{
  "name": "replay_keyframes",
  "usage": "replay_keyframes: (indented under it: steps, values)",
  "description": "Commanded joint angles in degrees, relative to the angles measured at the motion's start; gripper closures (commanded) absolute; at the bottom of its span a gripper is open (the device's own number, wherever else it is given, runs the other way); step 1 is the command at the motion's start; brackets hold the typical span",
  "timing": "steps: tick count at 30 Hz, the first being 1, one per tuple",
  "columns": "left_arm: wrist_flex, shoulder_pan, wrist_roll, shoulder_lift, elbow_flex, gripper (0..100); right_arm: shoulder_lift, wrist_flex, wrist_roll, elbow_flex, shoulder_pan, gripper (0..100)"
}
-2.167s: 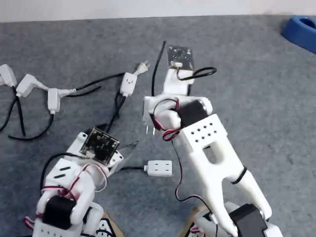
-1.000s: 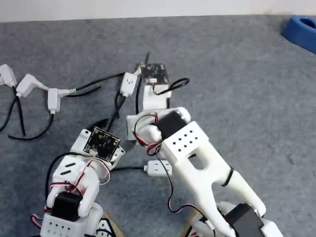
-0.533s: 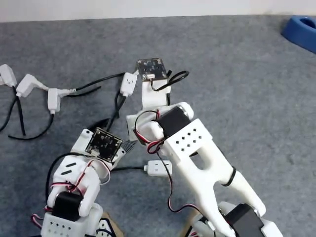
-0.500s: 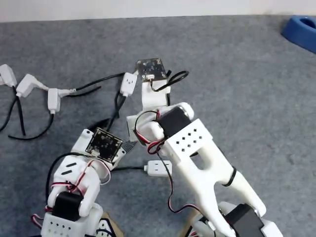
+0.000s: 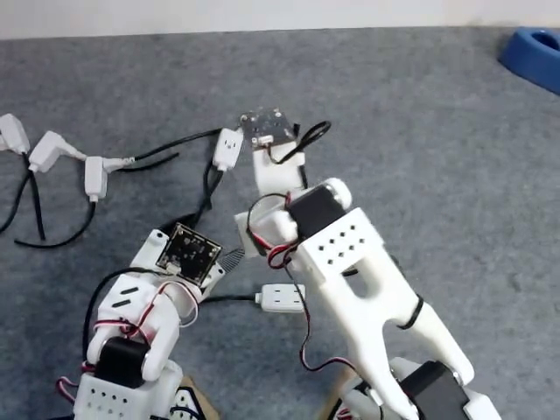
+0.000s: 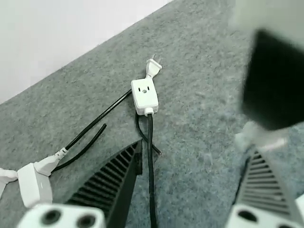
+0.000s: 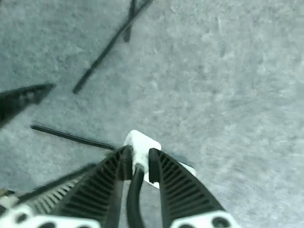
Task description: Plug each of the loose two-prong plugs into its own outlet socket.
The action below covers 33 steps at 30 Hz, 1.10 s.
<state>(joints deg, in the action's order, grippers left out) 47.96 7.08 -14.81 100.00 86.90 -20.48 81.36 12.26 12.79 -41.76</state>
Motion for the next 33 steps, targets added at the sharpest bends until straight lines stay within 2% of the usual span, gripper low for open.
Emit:
replay_keyframes:
  steps: [1, 7, 12, 20, 27, 30, 33]
  values:
    - [-0.70, -0.66, -0.44, 0.13, -0.48, 69, -1.98, 1.01, -3.43, -2.51, 3.38, 99.3]
    - [-0.79, -0.75, -0.35, 0.57, -0.57, 69, -1.98, 1.45, -7.21, -2.51, 6.29, 99.3]
    - [-2.81, -5.67, -0.26, 0.31, -0.31, 72, -2.07, 6.99, -18.46, -2.51, 9.71, 99.3]
    - [-3.16, -6.11, -0.18, 0.04, -0.22, 72, -3.82, 9.36, -51.43, 1.45, 11.21, 99.2]
    - [-5.01, -6.20, -0.26, 0.04, 1.10, 72, -16.48, 6.64, -67.69, 22.20, 11.03, 99.2]
    - [-6.59, -6.20, -0.44, 0.04, 2.33, 72, -26.15, 4.53, -70.59, 30.29, 9.19, 99.2]
    - [-6.59, -6.20, -0.44, 0.04, 2.33, 72, -33.45, 4.26, -67.60, 32.57, 5.23, 99.2]
